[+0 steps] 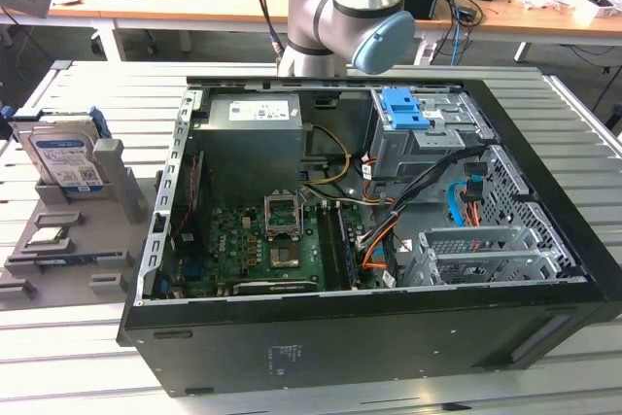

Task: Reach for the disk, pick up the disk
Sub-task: 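Pick up the disk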

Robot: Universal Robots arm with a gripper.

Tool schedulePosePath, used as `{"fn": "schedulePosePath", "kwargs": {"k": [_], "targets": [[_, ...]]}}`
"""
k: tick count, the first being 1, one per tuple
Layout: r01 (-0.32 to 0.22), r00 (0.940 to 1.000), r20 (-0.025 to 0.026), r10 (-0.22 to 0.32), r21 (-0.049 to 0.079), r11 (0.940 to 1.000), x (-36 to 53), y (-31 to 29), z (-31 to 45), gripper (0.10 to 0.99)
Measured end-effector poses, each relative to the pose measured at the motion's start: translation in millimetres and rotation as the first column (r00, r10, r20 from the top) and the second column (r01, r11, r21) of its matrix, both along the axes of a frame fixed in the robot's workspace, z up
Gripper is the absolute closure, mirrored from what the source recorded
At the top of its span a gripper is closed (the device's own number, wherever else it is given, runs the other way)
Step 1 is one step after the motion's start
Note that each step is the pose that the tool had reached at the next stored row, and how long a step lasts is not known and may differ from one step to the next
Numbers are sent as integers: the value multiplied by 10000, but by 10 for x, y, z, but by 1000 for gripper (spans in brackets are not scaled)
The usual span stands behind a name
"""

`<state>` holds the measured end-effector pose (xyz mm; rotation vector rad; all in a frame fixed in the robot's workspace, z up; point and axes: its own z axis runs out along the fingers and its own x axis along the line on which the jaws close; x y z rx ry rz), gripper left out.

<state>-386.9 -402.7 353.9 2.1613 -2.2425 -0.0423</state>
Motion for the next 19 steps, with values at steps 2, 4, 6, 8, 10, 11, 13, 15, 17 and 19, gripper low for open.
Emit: {"fn": "schedulePosePath", "kwargs": {"k": [2, 4, 6, 8, 10, 11, 13, 15, 17, 19], "targets": [[259, 9997, -1, -259, 0, 9997, 0, 0, -2, 980], [490, 9988, -1, -490, 0, 9988, 0, 0, -3, 980], [492, 9988, -1, -492, 0, 9988, 0, 0, -3, 980], [493, 9988, 0, -493, 0, 9988, 0, 0, -4, 973], [495, 9988, 0, -495, 0, 9988, 0, 0, -3, 788], [496, 9988, 0, -496, 0, 9988, 0, 0, -3, 788], [497, 9988, 0, -497, 0, 9988, 1, 0, -4, 671], [500, 9988, 0, -500, 0, 9988, 1, 0, -3, 608], [500, 9988, 1, -500, 1, 9988, 2, 8, -4, 541], [500, 9987, 0, -500, 0, 9987, 1, 45, -3, 541]]}}
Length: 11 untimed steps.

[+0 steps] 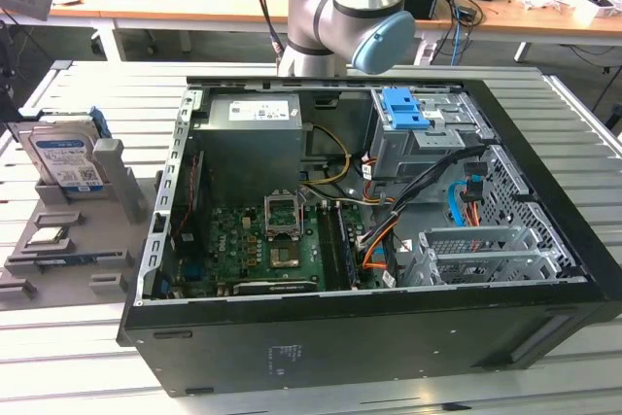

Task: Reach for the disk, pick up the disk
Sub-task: 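Pick up the disk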

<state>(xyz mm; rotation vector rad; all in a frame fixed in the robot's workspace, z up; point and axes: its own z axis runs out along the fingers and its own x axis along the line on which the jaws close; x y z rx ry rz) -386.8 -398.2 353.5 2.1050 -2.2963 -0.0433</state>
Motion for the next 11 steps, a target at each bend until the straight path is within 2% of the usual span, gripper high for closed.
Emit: {"fn": "schedulePosePath", "kwargs": {"k": [5, 11], "targets": [[-5, 10000, 0, 5, 0, 10000, 2, 154, 0, 541], [-14, 10000, 0, 14, 0, 10000, 3, 272, 0, 541]]}}
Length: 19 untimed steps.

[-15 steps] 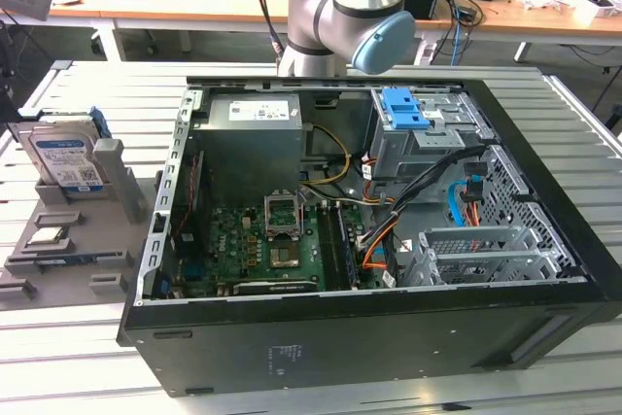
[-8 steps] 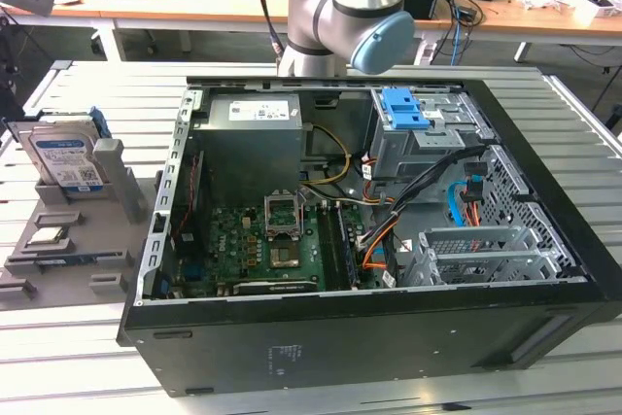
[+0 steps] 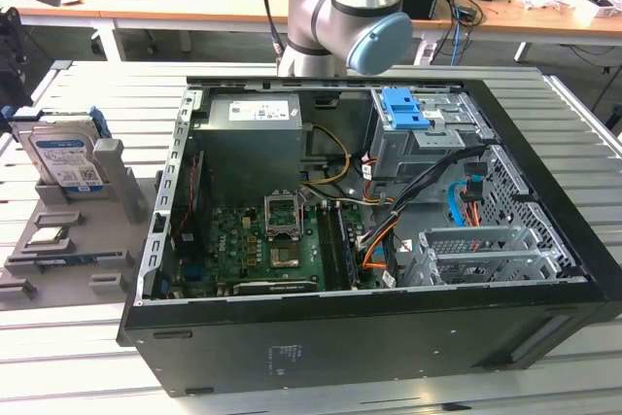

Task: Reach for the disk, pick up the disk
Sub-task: 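Pick up the disk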

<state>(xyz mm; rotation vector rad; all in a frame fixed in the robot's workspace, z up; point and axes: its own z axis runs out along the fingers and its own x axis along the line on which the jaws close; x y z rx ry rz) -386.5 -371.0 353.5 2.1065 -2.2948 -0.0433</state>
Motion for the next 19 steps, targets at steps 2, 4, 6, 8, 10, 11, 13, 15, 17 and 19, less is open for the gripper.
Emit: {"fn": "schedulePosePath", "kwargs": {"k": [2, 4, 6, 8, 10, 11, 13, 15, 17, 19], "targets": [[-6, 10000, 1, 6, 0, 10000, 0, 10, -2, 541], [-14, 10000, 2, 14, 1, 10000, 0, 19, -7, 541], [-19, 10000, 0, 19, 0, 10000, 0, 25, -10, 541], [-21, 10000, 0, 21, 0, 10000, 0, 29, -13, 541], [-21, 10000, 0, 21, 0, 10000, 0, 32, -15, 541], [-23, 10000, 0, 23, 0, 10000, 1, 33, -21, 541], [-26, 10000, 0, 26, 0, 10000, 0, 34, -41, 541], [-30, 10000, 0, 30, 0, 10000, 0, 35, -64, 541], [-38, 10000, 0, 38, 0, 10000, 0, 38, -103, 541], [-47, 10000, 0, 47, 0, 10000, 0, 42, -136, 541]]}}
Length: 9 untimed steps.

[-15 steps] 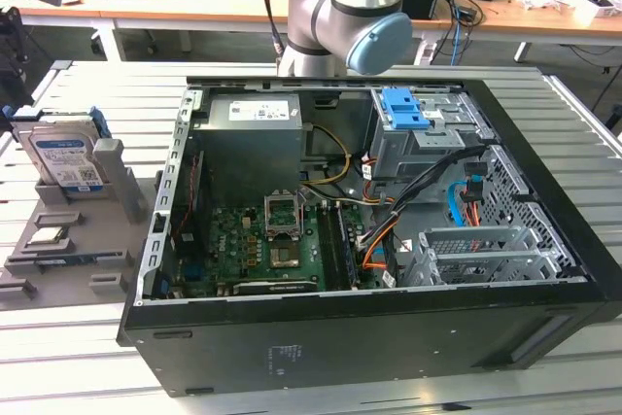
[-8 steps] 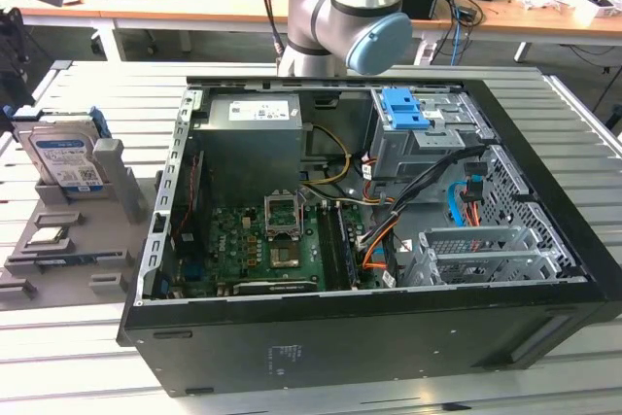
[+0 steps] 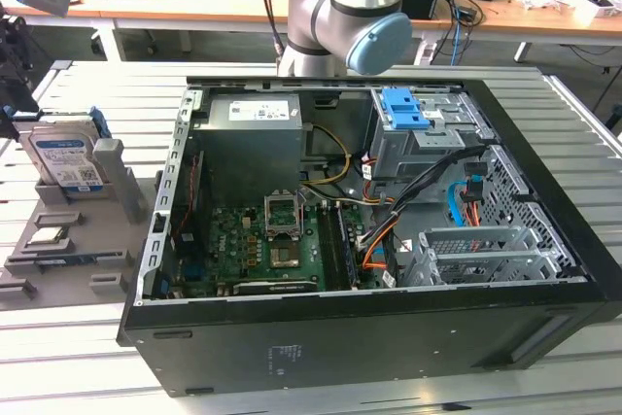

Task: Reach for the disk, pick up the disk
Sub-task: 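Pick up the disk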

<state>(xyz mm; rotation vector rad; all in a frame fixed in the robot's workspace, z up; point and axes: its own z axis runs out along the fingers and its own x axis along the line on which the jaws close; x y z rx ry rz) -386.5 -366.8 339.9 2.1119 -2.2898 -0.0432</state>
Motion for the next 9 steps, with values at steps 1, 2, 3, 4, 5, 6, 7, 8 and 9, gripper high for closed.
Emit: {"fn": "schedulePosePath", "kwargs": {"k": [1, 2, 3, 4, 5, 6, 7, 8, 9], "targets": [[-6, 10000, -2, 6, -1, 10000, -1, 4, -8, 541], [-29, 10000, -2, 29, -1, 10000, 0, 12, -15, 541], [-113, 9999, -1, 113, -1, 9999, 0, 60, -21, 541], [-151, 9999, -1, 151, -1, 9999, 0, 85, -22, 541], [-185, 9998, -1, 185, -1, 9998, 0, 110, -22, 541], [-245, 9997, -1, 245, 0, 9997, 0, 154, -25, 541], [-286, 9996, 0, 286, 0, 9996, 1, 181, -28, 541], [-333, 9994, 1, 333, 0, 9994, 1, 204, -31, 541], [-381, 9993, -1, 381, -1, 9993, 0, 224, -34, 541]]}}
